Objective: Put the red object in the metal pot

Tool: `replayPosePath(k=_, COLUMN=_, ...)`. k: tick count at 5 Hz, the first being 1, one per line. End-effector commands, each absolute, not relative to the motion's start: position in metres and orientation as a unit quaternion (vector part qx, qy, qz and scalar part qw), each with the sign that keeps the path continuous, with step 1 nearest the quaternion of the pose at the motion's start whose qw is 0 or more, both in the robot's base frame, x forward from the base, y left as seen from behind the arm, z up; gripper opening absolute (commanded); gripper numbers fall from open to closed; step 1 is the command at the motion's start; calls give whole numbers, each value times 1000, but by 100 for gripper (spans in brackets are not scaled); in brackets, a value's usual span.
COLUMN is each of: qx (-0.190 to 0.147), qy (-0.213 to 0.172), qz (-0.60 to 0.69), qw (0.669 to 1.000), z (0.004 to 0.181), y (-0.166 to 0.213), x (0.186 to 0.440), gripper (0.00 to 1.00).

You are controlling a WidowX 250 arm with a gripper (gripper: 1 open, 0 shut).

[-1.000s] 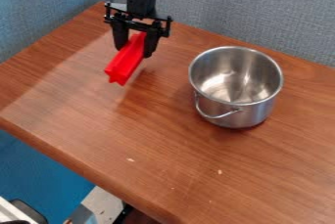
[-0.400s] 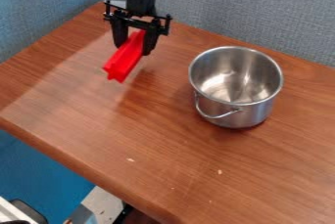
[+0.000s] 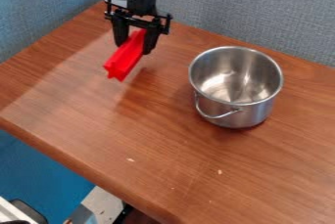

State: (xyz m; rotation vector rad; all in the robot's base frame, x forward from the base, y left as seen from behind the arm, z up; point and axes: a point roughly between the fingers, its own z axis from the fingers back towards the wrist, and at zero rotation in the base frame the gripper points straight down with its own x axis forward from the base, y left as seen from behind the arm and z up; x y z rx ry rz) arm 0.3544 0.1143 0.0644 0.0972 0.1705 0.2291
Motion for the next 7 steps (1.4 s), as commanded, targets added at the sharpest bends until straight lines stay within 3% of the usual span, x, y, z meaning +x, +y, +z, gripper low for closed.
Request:
replayPosePath(k=1, qx=59, qy=55, qz=123, qw=989, z=85, y=127, x=361, gripper=0)
replayPosePath(k=3, qx=52, qy=46, qz=115, qw=991, z=93, y=121, x=367, gripper=0)
replayPosePath(k=6, qx=-20, qy=-1, qz=21, qw=1000, z=146, y=35, x=383, gripper=0)
replayPosePath(k=7, qx=-48, qy=-32, qz=-26, qw=998, z=173, y=4, x=386, gripper=0)
